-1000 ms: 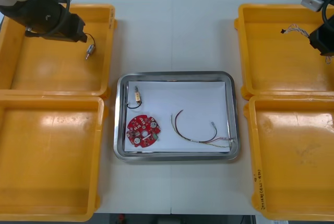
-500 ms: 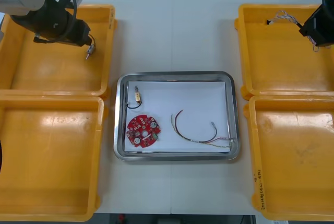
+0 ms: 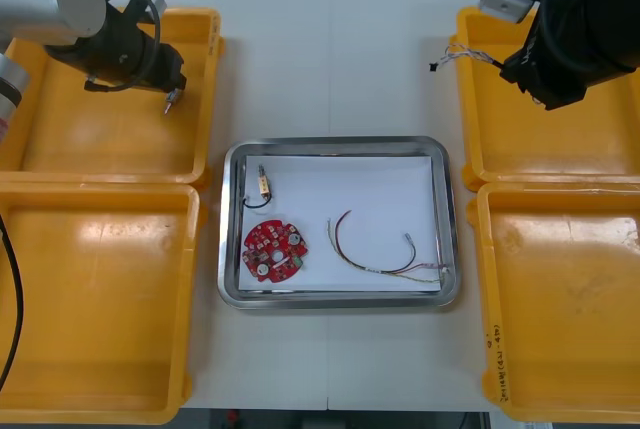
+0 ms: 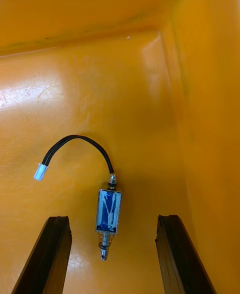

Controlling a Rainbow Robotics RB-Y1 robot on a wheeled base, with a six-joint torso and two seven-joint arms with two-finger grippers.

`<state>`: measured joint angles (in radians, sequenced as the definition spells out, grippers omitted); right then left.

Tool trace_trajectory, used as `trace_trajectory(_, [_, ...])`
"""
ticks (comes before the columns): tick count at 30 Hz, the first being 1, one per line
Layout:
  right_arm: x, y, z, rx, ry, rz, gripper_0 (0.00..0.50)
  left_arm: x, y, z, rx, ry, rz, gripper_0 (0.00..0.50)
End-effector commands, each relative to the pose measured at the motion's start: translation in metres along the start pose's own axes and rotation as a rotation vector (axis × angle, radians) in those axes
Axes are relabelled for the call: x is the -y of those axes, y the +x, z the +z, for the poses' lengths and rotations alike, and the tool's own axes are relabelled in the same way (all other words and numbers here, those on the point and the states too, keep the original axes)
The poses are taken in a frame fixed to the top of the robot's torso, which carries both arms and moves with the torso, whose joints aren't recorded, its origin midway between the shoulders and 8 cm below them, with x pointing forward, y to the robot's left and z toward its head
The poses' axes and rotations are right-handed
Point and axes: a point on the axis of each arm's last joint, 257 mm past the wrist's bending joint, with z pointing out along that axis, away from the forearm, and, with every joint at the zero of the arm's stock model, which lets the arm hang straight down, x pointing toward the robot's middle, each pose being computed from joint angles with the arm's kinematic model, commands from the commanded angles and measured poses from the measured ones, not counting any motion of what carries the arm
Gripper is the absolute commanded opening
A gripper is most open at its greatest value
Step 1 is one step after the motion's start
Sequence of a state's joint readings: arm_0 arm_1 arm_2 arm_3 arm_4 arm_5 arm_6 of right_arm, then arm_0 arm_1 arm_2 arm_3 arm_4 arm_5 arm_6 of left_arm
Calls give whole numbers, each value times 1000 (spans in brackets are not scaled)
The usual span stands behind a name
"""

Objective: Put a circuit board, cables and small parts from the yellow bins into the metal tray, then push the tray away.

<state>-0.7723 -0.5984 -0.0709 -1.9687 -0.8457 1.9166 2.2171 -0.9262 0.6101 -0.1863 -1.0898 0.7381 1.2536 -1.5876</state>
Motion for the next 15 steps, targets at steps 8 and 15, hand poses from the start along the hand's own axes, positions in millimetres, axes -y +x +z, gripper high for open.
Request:
trace_trajectory(8, [-47, -54, 9, -18, -46, -218, 0, 8, -23, 1, 42, -21, 160, 500])
trace_trajectory(15, [-73, -75, 24, -43, -69, -290, 0, 7, -18, 12, 42, -21, 157, 500])
